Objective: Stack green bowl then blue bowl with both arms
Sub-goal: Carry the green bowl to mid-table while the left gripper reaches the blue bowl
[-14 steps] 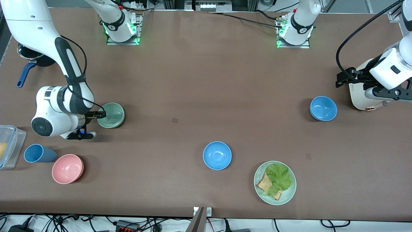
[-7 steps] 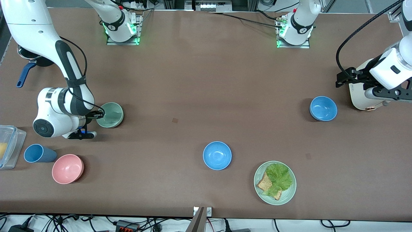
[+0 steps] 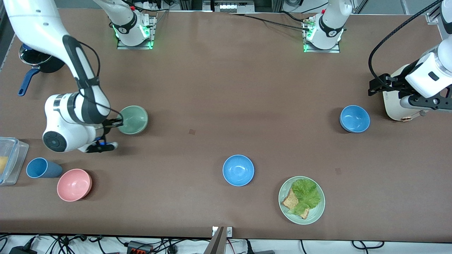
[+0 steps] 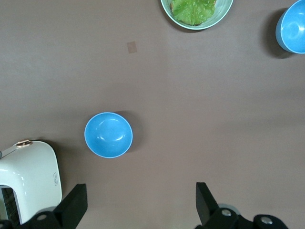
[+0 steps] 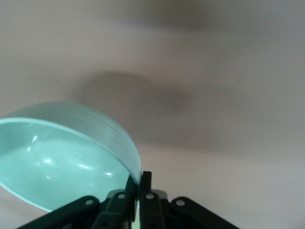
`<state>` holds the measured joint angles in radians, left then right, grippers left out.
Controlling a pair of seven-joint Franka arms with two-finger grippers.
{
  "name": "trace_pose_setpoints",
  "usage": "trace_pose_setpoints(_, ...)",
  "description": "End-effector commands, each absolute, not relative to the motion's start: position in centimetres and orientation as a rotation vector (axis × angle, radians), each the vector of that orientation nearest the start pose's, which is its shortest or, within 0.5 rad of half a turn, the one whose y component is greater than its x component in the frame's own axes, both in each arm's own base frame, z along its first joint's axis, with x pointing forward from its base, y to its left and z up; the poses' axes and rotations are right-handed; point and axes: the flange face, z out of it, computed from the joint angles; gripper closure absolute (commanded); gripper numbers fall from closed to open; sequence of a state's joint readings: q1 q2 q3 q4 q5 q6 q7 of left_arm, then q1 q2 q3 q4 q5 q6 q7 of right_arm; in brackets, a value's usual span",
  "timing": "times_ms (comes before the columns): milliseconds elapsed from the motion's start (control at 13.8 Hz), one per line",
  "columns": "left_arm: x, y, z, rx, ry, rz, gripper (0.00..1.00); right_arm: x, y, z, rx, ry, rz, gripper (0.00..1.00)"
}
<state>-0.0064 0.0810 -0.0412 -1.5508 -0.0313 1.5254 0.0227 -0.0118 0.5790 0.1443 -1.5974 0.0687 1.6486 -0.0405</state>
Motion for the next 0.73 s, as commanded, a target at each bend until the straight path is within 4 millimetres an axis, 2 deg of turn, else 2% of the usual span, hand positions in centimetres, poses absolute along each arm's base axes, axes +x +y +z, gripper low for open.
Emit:
trace_pose_setpoints(0,56.8,-3.0,58.9,-3.144,0.104,0.169,0.0,61.6,13.7,29.5,-2.798,-0.298,0.799,1.0)
trace_pose_setpoints(145,57.0,-3.2,58.5,-3.147,0.128,0.174,0.0,60.2,19.1,29.9,-2.769,-0.427,0.809,1.0)
trace_pose_setpoints(218,57.1,-3.5,58.3,-3.149,0.138,0.179,0.0,59.1,22.7,30.1,-2.774,-0.492,0.809,1.0)
trace_pose_setpoints(363,57.4,-3.6,57.7,-3.145,0.14,0.196,0.0,56.8,28.7,30.1,-2.853,-0.419,0.845,1.0)
trace_pose_setpoints(508,58.0,-3.5,56.1,-3.139,0.144,0.241,0.0,55.0,34.9,30.0,-2.89,-0.434,0.74,1.0)
trace_pose_setpoints(653,58.6,-2.5,55.1,-3.138,0.12,0.26,0.0,52.8,39.9,28.2,-2.931,-0.378,0.693,1.0)
